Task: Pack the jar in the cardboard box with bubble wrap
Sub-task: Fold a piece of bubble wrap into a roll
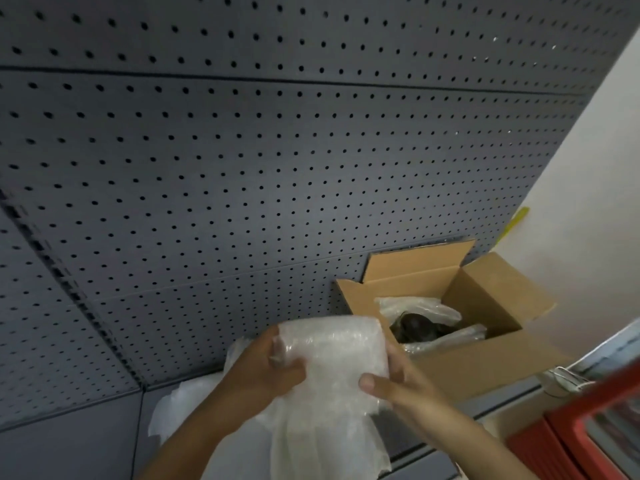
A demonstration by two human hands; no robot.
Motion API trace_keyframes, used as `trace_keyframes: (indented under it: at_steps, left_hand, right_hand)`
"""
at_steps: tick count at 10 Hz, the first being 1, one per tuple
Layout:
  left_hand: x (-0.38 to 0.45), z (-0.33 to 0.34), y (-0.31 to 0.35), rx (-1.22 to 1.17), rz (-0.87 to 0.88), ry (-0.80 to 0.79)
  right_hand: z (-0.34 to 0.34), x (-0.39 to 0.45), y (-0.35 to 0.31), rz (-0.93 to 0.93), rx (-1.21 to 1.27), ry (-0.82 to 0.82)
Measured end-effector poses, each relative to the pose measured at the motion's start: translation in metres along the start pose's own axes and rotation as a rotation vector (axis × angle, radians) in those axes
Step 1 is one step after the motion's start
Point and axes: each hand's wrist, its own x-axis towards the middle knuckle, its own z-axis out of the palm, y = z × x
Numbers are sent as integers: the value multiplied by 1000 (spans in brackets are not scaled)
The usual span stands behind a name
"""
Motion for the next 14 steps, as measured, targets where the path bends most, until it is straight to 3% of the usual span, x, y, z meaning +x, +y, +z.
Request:
trace_keyframes:
  at_steps: [1,3,4,5,6,7,9,12,14]
  left_hand:
    - [20,30,22,-49,8,27]
    - [64,101,67,-160,28,101]
    - [88,131,68,48,39,102]
    - [102,150,66,400,55,196]
    - [112,166,64,726,92,147]
    - [122,179,63,992,17,98]
    - [130,186,54,1150,-68,56]
    - [129,179,45,1062,-23,3]
    - [129,177,39,1048,-27,-1]
  right_hand:
    - [-32,5,-14,-54,155,26]
    - [-130,25,-55,-98,20,104]
    - [-184,41,-66,-103,-208,200]
    - [-230,61,-67,-76,-449,302]
    - [-249,84,-61,23,-680,304]
    - [-236,104,-51,45,-793,235]
    - [-208,131,-31,45,-1040,145]
    - [-202,132,-22,142,-1193,30]
    - [-176,147,1,176,-1204,71]
